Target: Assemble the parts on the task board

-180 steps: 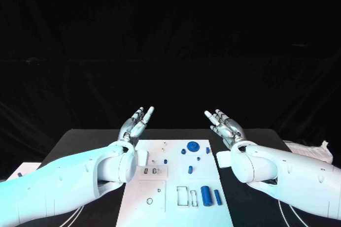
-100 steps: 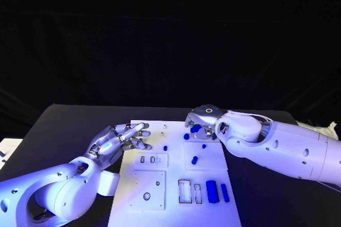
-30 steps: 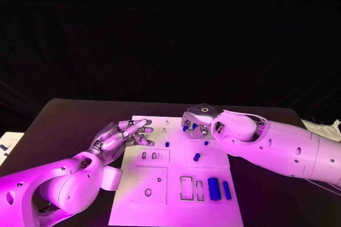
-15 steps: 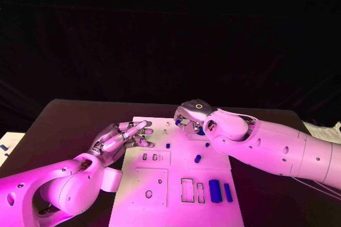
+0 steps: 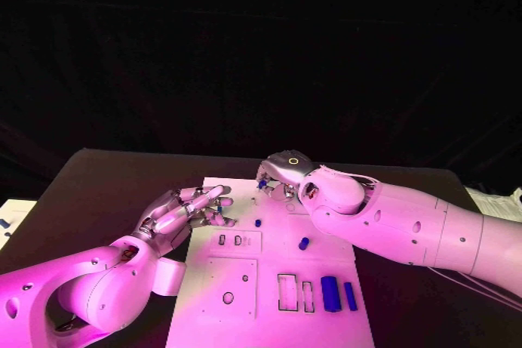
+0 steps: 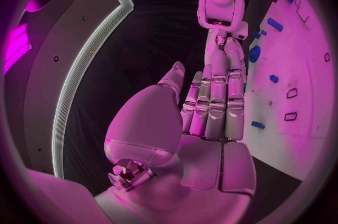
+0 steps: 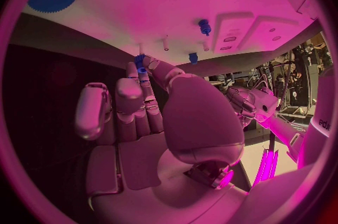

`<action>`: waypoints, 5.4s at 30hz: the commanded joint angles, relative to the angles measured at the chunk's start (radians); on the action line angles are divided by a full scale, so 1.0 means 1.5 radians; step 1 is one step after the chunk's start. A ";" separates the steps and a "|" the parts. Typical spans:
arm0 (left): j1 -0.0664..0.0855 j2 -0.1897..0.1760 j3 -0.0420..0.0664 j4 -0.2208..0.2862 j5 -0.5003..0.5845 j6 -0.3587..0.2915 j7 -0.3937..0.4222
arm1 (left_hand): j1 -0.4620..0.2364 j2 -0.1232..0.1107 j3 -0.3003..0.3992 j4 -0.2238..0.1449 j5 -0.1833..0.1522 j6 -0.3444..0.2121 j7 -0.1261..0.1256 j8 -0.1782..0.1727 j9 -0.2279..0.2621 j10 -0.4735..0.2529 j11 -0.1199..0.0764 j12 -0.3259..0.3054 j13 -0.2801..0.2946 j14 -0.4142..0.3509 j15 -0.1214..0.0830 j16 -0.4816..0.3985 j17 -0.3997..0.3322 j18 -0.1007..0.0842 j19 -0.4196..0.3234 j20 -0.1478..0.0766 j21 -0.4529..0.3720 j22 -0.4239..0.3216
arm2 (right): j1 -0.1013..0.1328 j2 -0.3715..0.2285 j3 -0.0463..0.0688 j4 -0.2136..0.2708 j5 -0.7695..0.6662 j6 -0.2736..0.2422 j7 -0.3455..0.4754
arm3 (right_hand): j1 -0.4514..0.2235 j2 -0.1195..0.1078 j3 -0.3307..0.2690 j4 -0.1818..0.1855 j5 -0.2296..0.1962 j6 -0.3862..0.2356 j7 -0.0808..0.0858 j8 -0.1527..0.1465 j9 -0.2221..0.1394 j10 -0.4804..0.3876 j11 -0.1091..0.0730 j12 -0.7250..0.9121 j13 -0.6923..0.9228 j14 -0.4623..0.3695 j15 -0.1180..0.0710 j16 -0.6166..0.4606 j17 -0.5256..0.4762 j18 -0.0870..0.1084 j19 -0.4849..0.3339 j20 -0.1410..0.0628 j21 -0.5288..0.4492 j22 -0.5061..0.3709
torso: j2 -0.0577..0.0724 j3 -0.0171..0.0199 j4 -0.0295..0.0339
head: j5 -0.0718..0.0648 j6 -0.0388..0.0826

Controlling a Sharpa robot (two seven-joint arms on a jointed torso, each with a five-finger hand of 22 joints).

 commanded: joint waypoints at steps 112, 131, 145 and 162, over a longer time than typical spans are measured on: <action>0.004 0.002 0.001 -0.010 0.010 0.020 -0.002 | -0.004 0.007 0.000 -0.003 0.002 -0.005 0.003 -0.006 0.000 -0.007 0.004 -0.005 0.002 -0.014 0.002 0.001 0.005 0.005 -0.010 0.004 -0.003 0.000 | -0.009 -0.167 0.015 0.089 0.154 0.094 -0.102 | 0.047 -0.072 -0.175 0.198 -0.013 -0.090 0.007 0.005 -0.013 0.054 -0.018 0.541 0.588 0.029 -0.007 0.186 0.251 -0.036 0.057 -0.004 0.064 0.135 | 0.009 0.0001 -0.0071 | -0.013 0.001; 0.004 0.001 0.001 -0.012 0.010 0.019 -0.006 | -0.003 0.008 0.001 -0.004 0.002 -0.006 0.004 -0.006 0.000 -0.008 0.004 -0.006 0.002 -0.015 0.002 0.002 0.006 0.005 -0.010 0.004 -0.004 0.000 | -0.009 -0.159 0.015 0.067 0.181 0.146 -0.100 | 0.037 -0.067 -0.182 0.209 -0.012 -0.078 0.004 0.008 -0.010 0.072 -0.020 0.603 0.649 0.031 -0.008 0.196 0.266 -0.038 0.062 -0.005 0.069 0.145 | 0.009 0.0000 -0.0067 | -0.012 -0.002; 0.004 0.002 0.001 -0.013 0.010 0.020 -0.006 | -0.002 0.008 0.001 -0.005 0.002 -0.006 0.004 -0.007 0.000 -0.008 0.004 -0.006 0.002 -0.015 0.002 0.002 0.006 0.005 -0.011 0.004 -0.004 0.000 | -0.009 -0.154 0.014 0.078 0.116 0.063 -0.105 | 0.056 -0.042 -0.163 0.201 0.011 -0.054 -0.001 0.015 -0.004 0.082 -0.025 0.640 0.688 0.032 -0.012 0.199 0.273 -0.039 0.064 -0.008 0.071 0.150 | 0.009 0.0005 -0.0070 | -0.012 -0.003; 0.003 0.006 0.001 -0.017 0.010 0.024 -0.008 | 0.001 0.011 0.004 -0.007 0.002 -0.006 0.004 -0.007 0.000 -0.008 0.004 -0.006 0.002 -0.017 0.002 0.002 0.008 0.005 -0.011 0.004 -0.004 0.001 | -0.011 -0.129 0.013 0.135 0.028 -0.016 -0.112 | 0.066 -0.037 -0.149 0.193 0.005 -0.041 -0.005 0.017 -0.001 0.088 -0.029 0.657 0.705 0.032 -0.015 0.203 0.279 -0.040 0.067 -0.010 0.073 0.156 | 0.010 0.0004 -0.0068 | -0.005 0.000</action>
